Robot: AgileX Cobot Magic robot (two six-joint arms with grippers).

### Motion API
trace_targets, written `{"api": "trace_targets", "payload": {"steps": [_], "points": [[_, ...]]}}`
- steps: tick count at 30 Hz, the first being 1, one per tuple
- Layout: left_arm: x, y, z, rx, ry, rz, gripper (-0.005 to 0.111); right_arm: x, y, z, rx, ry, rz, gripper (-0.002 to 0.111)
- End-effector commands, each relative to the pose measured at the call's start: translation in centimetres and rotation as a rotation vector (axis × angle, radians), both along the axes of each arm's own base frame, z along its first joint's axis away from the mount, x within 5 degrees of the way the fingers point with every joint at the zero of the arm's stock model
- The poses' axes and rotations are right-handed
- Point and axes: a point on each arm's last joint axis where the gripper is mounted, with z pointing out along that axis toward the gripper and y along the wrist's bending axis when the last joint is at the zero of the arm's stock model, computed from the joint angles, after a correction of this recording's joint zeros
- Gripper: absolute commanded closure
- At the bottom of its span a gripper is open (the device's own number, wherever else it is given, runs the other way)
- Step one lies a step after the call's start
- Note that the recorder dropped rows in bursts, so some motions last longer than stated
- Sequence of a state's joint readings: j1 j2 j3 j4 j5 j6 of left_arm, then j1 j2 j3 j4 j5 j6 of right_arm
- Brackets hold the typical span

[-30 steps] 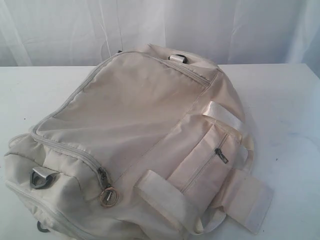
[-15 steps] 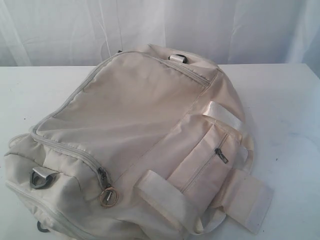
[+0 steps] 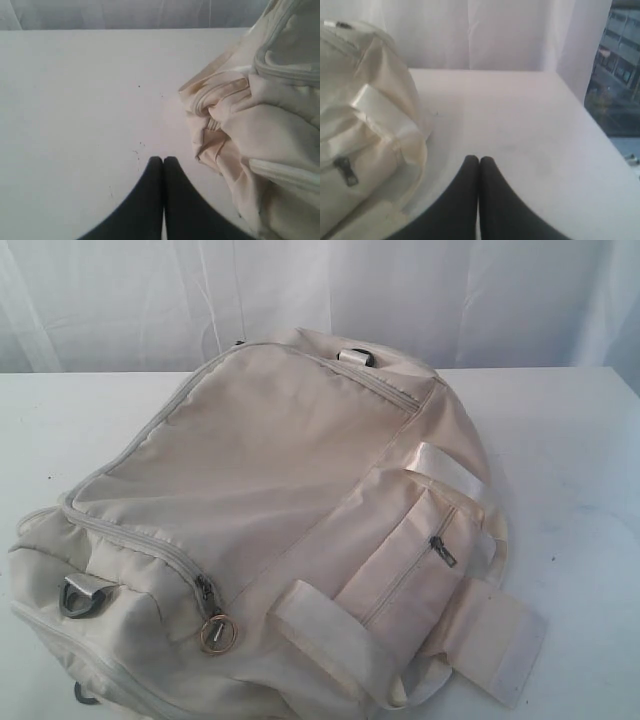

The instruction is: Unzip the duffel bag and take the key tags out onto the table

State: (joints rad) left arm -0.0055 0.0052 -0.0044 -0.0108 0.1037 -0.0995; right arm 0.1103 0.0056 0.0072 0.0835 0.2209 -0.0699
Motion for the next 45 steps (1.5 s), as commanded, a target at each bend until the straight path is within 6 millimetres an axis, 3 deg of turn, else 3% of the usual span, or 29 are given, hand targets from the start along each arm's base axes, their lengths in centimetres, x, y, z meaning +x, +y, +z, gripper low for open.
{"api": "trace_targets", "payload": {"steps": [1, 8, 20, 23, 27, 29, 32, 38, 40, 45], "points": [[0.1, 0.0, 0.7, -0.026, -0.094, 0.003, 0.107, 0.0, -0.1, 2.0, 0.016, -0.199, -0.013, 0.108], [0.2, 0.2, 2.3, -0.029, -0.273, 0.018, 0.107, 0.0, -0.2, 2.8, 0.026, -0.288, -0.02, 0.108], [-1.4, 0.7, 7.2, -0.047, -0.843, 0.064, 0.107, -0.2, -0.3, 3.4, 0.045, -0.354, -0.025, 0.108], [-1.7, 0.7, 7.6, -0.095, -0.896, 0.059, 0.107, -0.1, -0.2, 3.3, 0.045, -0.342, -0.025, 0.108], [-2.6, 0.7, 11.0, -0.127, -0.951, 0.051, 0.107, -0.2, -0.3, 3.7, 0.154, -0.38, -0.023, 0.108], [-2.7, 0.6, 13.0, -0.132, -0.908, 0.04, 0.107, -0.3, -0.3, 3.8, 0.306, -0.372, -0.015, 0.108], [-1.9, 0.3, 15.2, -0.121, -0.663, 0.018, 0.107, -0.2, -0.3, 3.5, 0.471, -0.31, -0.01, 0.108], [1.4, -0.4, 17.3, 0.127, -0.039, -0.073, 0.107, 0.0, 0.0, 1.8, 0.473, -0.12, -0.019, 0.108], [2.7, -1.2, 17.1, 0.198, 0.162, -0.206, 0.107, -0.1, 0.1, 2.0, 0.494, -0.088, -0.004, 0.108], [4.6, -6.0, 18.6, 0.189, 0.337, -0.826, 0.107, 0.1, 0.6, 3.3, 0.504, -0.015, 0.056, 0.108]]}}
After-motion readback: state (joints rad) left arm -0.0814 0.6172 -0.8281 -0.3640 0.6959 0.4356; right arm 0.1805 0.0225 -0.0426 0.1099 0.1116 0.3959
